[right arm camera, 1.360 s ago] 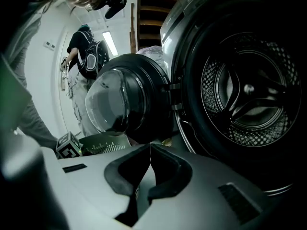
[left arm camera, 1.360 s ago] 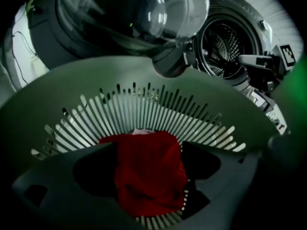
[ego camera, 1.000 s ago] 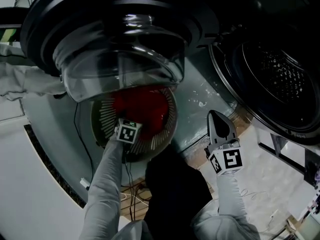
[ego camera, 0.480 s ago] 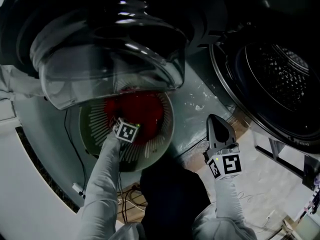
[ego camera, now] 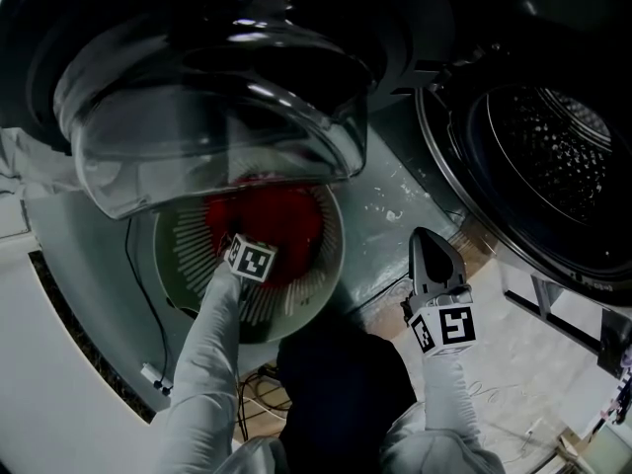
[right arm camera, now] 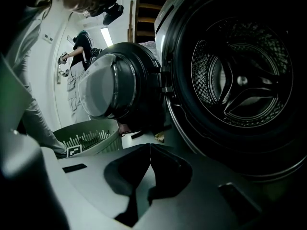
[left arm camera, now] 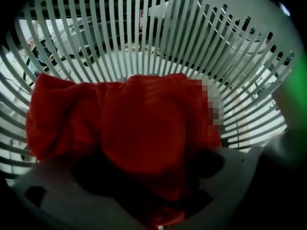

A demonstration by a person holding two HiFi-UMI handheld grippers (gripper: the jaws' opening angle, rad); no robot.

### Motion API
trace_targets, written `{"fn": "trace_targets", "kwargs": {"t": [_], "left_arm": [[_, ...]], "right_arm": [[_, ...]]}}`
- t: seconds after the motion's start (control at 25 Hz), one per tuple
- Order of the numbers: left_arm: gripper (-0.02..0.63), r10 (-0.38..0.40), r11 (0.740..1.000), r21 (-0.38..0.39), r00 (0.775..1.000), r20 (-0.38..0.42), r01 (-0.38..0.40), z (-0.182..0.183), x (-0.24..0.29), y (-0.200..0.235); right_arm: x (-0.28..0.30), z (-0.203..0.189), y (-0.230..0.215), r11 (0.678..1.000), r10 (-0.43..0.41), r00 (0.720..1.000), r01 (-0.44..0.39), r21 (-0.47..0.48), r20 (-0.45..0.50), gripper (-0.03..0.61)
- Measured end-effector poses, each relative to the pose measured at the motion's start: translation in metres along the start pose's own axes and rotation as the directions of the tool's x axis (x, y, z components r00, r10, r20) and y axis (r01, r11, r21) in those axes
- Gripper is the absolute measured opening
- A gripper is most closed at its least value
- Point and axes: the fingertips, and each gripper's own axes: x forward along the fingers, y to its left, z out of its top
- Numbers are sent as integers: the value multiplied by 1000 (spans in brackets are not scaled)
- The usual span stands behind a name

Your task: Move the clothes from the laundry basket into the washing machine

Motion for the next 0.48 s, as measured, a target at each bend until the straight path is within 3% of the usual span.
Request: {"fn": "trace_targets", "kwargs": {"t": [0.04, 0.08, 0.12, 0.16, 0.48], "left_arm": [[438, 11, 1000, -13, 1000, -8, -11, -1, -3, 2], [274, 24, 999, -29, 1000, -14, -24, -1, -7, 5], [187, 34, 999, -42, 999, -17, -35, -1, -10, 6], [154, 40, 998, -46, 999, -16, -41, -1, -14, 7], [123, 51, 998, -47, 998, 21, -50, -1, -44, 4]], "right_arm": [[-1, 0, 0, 1000, -2, 1000, 2, 1, 0, 17], [-2, 0, 1, 1000, -5, 1000, 5, 2, 1, 17], [-4, 1, 1, 1000, -9, 1000, 9, 6, 1, 17], [-5, 1, 1, 1000, -12, 1000, 12, 10, 2, 17], [-18, 12, 10, 999, -16, 1000, 16, 29, -4, 17]]}}
